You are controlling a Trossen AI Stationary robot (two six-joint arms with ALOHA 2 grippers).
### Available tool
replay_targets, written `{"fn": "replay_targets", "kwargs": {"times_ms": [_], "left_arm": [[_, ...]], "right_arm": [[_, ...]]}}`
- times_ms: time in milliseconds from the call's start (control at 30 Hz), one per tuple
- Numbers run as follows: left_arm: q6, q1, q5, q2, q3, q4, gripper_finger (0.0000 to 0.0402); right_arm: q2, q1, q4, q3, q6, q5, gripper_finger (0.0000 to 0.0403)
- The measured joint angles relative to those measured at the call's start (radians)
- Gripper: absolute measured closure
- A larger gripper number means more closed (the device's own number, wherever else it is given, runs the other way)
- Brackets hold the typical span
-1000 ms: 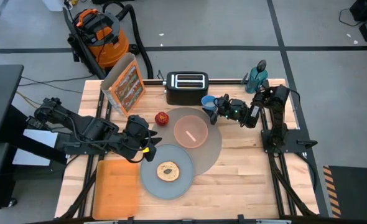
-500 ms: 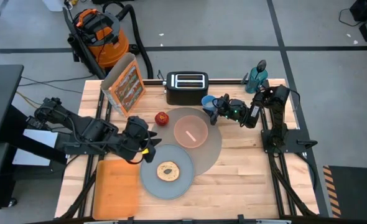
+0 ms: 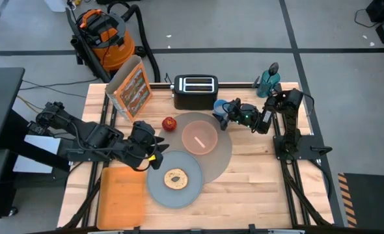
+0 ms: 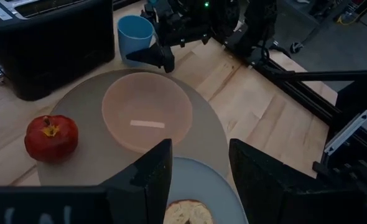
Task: Arrange a breakfast setting
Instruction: Put the blue cup of milk to the top right of the gray tablemat
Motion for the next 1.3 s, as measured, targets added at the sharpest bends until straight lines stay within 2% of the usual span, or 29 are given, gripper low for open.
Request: {"fn": "replay_targets", "kwargs": {"times_ms": [233,433,667,900,1300], "left_arm": [[-0.002,0.000,0.000,0.000,0.000,0.000,0.0235],[-0.008,0.000,0.000,0.000,0.000,0.000,0.0235],[-0.010,0.000,0.000,0.000,0.000,0.001,0.0235],[-0.009,0.000,0.000,0.000,0.000,0.002,0.0235],[-0.004,-0.010,0.000,0.000,0.000,0.002,0.0235]], "right_arm": [[-0.001,0.002,0.088,-0.053,0.048,-0.005,0.0023],[-0.002,0.013,0.098,-0.074,0.061,-0.027,0.0022],[-0.021,0.039,0.073,-0.094,0.094,0.007,0.0022],[-0.138,0.057,-0.116,-0.099,0.097,0.051,0.0023],[-0.355,0.051,-0.492,-0.099,0.095,0.049,0.0023]]}}
